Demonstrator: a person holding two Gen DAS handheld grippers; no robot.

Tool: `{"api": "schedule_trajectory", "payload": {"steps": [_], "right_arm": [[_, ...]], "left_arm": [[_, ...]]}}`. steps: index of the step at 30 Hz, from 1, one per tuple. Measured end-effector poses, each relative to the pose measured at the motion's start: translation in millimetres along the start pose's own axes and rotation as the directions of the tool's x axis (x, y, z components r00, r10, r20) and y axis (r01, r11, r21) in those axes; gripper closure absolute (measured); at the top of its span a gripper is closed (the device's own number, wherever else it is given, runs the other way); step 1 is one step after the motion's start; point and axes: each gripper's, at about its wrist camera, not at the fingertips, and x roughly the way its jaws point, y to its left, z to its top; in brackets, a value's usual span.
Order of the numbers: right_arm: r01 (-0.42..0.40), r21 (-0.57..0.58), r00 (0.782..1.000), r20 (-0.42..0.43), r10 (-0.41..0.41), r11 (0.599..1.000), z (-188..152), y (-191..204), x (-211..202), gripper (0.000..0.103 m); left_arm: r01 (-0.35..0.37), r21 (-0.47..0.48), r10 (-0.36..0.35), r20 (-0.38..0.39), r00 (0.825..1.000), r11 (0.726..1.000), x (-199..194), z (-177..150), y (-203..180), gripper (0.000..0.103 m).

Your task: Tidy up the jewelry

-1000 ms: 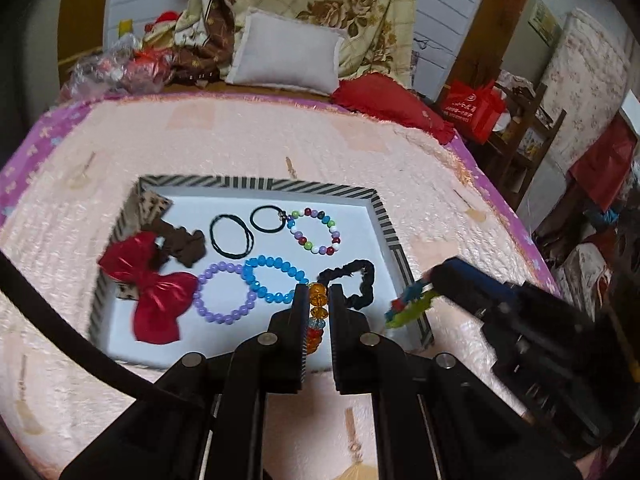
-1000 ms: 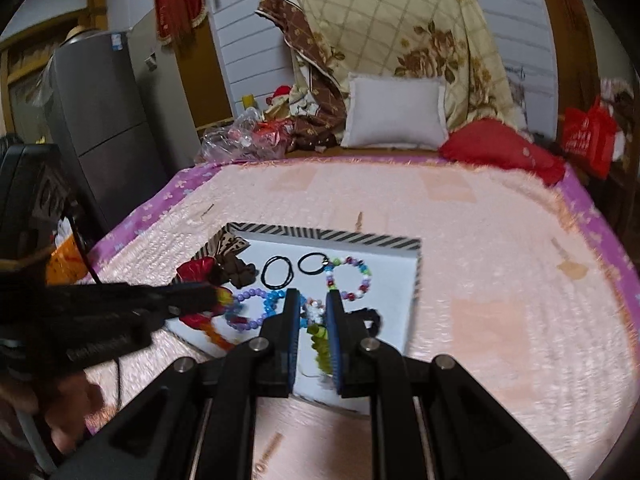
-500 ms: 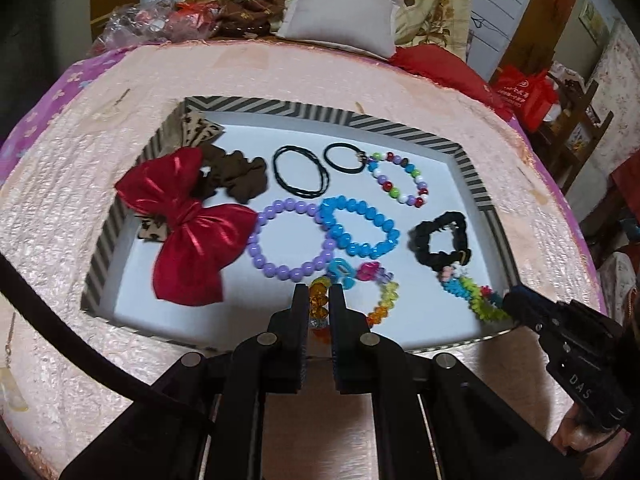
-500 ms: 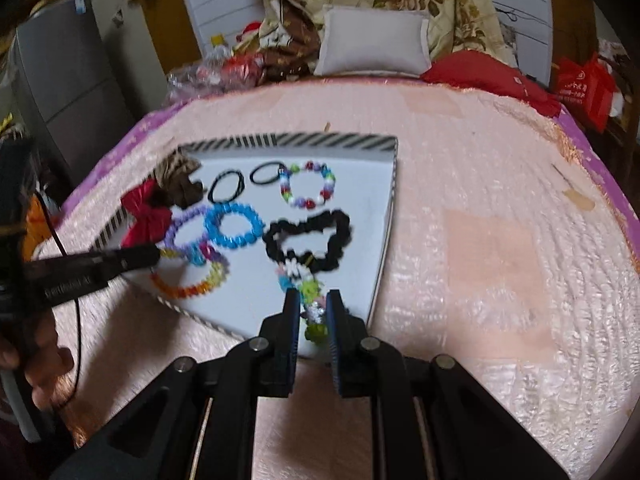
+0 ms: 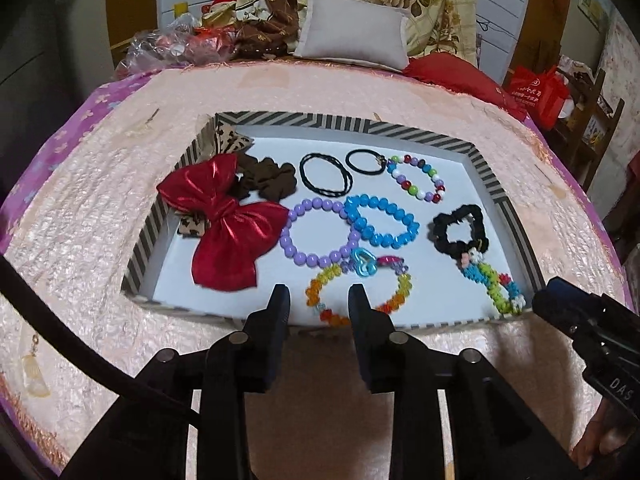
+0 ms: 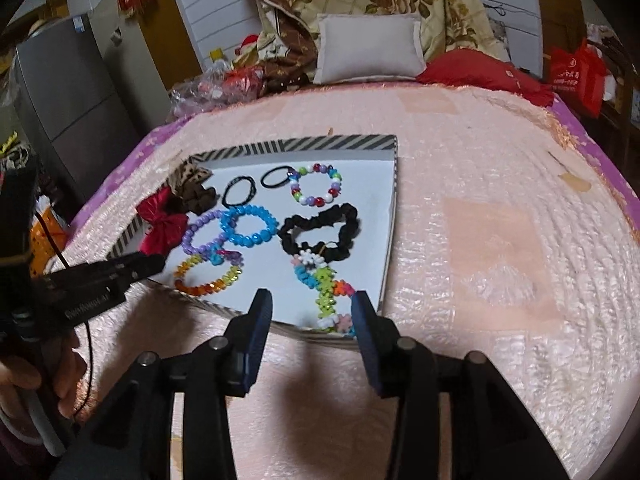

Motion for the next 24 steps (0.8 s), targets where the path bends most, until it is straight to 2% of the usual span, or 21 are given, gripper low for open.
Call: {"api": "schedule_trajectory", "payload": {"steps": [3, 8, 12, 17, 21, 24], "right_arm": [[0.012, 0.004, 0.999, 0.035, -0.013, 1.0, -3, 5, -8, 0.055], [0.027, 0.009, 0.997, 0.076, -0.028, 1.0, -5, 14, -21, 0.051], [0.03, 0.013, 0.995, 0.094, -0.031, 0.999, -7, 20, -28, 0.046], [0.058, -0.013, 0.99, 0.131, -0.056, 0.998, -6, 32, -39, 0.045], [0.065, -0.023, 0.985, 0.159, -0.06, 0.998, -4, 42, -48, 0.031], [0.078, -0.04, 0.981, 0.18, -0.07, 0.996, -2, 50, -54, 0.028]], "left_arm": [[-0.023, 0.015, 0.022, 0.019, 1.0, 1.0, -8, -4, -3, 0.073], [-0.017, 0.005, 0.017, 0.02, 1.0, 1.0, -20, -10, -5, 0.073], [-0.056, 0.017, 0.055, 0.064, 0.996, 0.998, -33, -16, -7, 0.073], [-0.1, 0.008, 0.098, 0.116, 0.988, 0.995, -53, -19, -5, 0.073], [-0.116, 0.001, 0.114, 0.162, 0.98, 0.993, -70, -18, -3, 0.073], [-0.141, -0.003, 0.139, 0.201, 0.97, 0.99, -83, -17, -1, 0.073]]}}
